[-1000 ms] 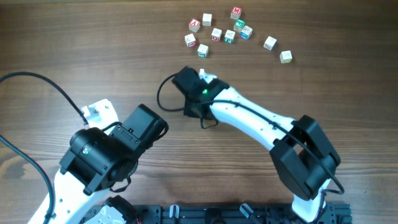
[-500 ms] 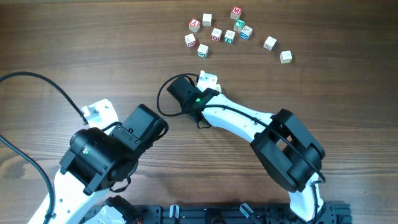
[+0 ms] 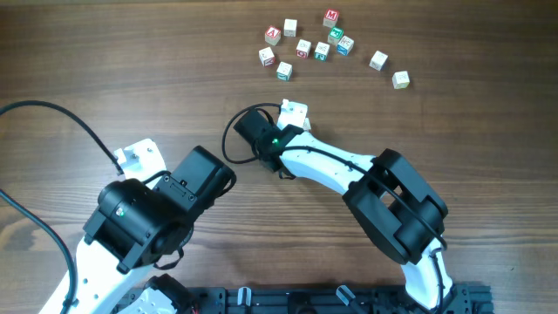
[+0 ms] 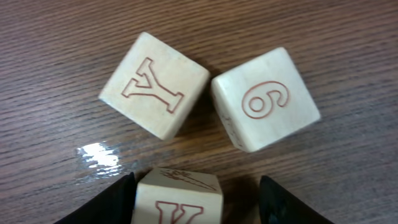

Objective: Form a circle

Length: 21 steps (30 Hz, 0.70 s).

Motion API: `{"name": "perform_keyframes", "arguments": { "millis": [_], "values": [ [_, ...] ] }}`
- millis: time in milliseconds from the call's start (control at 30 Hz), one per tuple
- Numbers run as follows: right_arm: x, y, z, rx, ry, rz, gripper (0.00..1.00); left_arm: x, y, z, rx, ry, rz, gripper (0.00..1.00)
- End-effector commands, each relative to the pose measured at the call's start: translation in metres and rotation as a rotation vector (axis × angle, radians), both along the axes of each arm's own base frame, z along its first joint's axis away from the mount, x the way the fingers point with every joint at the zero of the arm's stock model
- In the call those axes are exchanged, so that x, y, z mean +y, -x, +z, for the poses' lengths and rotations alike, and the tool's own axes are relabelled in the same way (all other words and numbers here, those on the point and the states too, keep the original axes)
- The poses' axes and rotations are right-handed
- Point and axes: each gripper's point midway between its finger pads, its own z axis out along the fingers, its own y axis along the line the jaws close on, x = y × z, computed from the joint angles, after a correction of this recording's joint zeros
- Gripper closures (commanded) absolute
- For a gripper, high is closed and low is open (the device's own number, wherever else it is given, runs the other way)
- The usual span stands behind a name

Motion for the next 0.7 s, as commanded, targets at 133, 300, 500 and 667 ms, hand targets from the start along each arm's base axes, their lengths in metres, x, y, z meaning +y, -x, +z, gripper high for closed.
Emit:
{"name": "perform_keyframes", "arguments": {
  "millis": [133,300,500,667],
  "values": [
    [0.001,0.01,-0.009,0.074,-0.016,0.003,0.36,0.001,0.0,0.0,-0.009,0.002,0.011,0.0],
    [0.005,0.014,-0.011,0.098,-0.035,0.012,0.35,0.001,0.0,0.0,-0.009,0.002,0.011,0.0],
    [0.013,0.018,0.023,0.094,-0.111,0.033,0.01,0.001,0.0,0.0,-0.009,0.002,0.011,0.0],
    [0.01,0.031,0.056,0.111,-0.151,0.046,0.0,0.001,0.0,0.0,-0.009,0.002,0.011,0.0]
  ]
}}
